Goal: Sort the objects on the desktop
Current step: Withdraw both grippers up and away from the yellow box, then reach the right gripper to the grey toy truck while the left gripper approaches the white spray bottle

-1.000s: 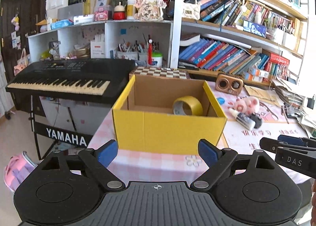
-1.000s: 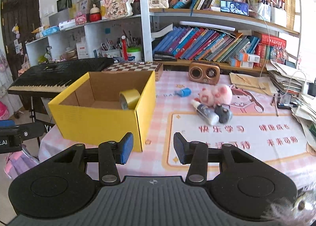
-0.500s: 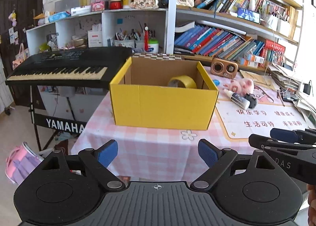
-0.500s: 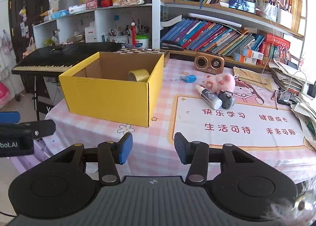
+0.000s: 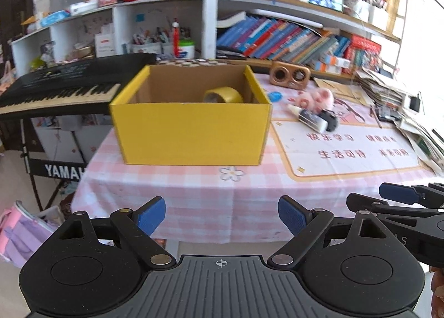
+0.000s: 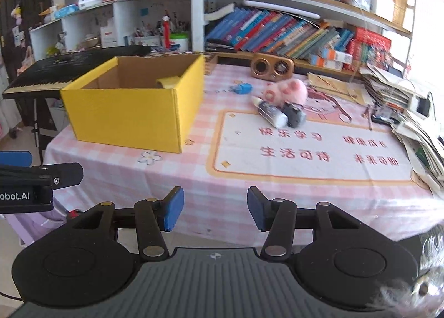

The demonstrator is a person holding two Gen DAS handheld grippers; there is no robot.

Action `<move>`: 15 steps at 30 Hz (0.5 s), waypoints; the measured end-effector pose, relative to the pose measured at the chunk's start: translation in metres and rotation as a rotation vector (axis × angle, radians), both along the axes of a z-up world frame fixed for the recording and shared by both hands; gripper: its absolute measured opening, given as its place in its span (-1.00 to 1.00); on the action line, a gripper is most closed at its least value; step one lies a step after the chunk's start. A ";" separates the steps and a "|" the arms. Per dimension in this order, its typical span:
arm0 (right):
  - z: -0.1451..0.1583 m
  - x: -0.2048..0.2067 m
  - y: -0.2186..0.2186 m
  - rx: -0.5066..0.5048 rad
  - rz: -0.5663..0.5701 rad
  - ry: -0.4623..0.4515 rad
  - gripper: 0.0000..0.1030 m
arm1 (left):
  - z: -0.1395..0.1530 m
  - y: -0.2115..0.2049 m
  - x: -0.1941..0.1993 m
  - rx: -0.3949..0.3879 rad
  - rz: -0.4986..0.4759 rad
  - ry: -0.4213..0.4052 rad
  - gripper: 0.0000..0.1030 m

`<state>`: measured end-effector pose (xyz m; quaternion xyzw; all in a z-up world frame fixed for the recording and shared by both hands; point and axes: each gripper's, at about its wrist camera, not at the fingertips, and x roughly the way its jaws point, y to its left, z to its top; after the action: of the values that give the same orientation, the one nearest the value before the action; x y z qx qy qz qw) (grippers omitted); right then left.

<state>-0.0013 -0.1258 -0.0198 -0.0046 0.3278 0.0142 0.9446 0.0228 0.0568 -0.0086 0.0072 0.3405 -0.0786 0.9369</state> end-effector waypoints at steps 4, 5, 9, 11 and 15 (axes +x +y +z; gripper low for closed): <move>-0.005 0.001 -0.021 0.010 -0.048 0.015 -0.05 | -0.003 -0.020 0.008 0.007 -0.045 0.014 0.76; -0.006 0.001 -0.027 0.011 -0.059 0.020 -0.05 | -0.004 -0.026 0.011 0.007 -0.057 0.019 0.76; -0.008 0.007 -0.052 0.016 -0.103 0.037 -0.03 | -0.007 -0.053 0.022 0.011 -0.104 0.038 0.76; -0.010 0.012 -0.064 0.018 -0.119 0.048 -0.02 | -0.009 -0.066 0.028 0.014 -0.125 0.048 0.76; -0.011 0.023 -0.087 0.017 -0.132 0.065 -0.02 | -0.011 -0.090 0.042 0.012 -0.141 0.060 0.76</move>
<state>0.0216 -0.2129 -0.0310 0.0255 0.3577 -0.0453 0.9324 0.0653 -0.0336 -0.0192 0.0346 0.3676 -0.1427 0.9183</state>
